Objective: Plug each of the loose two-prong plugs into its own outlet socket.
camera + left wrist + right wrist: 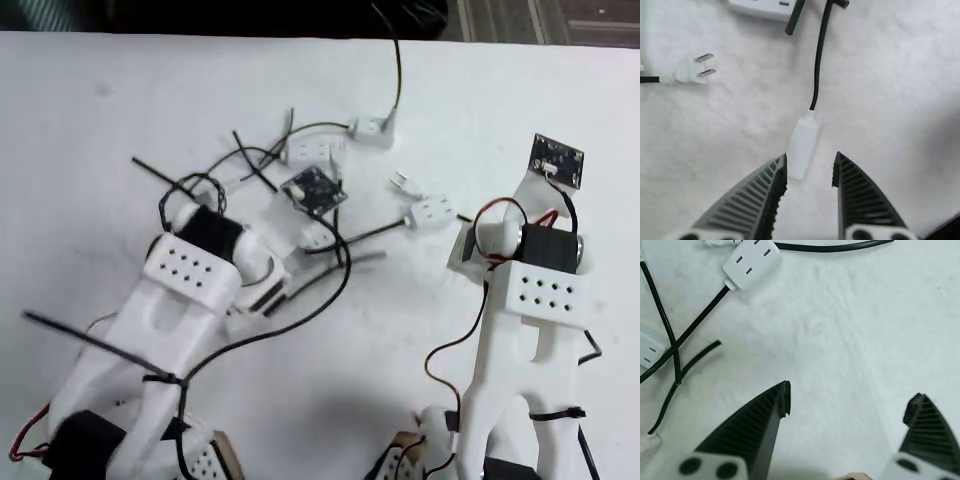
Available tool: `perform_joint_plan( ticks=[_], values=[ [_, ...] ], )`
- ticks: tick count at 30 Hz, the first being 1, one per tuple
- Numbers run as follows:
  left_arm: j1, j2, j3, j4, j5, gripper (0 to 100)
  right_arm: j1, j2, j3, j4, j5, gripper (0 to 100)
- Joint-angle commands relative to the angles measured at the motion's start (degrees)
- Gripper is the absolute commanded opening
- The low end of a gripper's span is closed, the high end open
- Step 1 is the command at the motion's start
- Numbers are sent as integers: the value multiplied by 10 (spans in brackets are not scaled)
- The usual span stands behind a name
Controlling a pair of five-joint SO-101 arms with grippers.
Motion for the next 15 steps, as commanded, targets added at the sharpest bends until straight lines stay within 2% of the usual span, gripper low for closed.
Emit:
perform_joint_plan(
  ticks=[1, 5, 10, 15],
  values=[
    [-5, -22, 45, -55, 5, 166, 0, -15, -3, -6, 7, 358],
    [-9, -22, 90, -102, 4, 167, 0, -15, -3, -6, 7, 358],
    [-11, -26, 85, -68, -32, 240, 0, -15, -3, -7, 7, 358],
    [-65, -19, 94, -76, -79, 230, 0, -15, -3, -7, 7, 358]
  ],
)
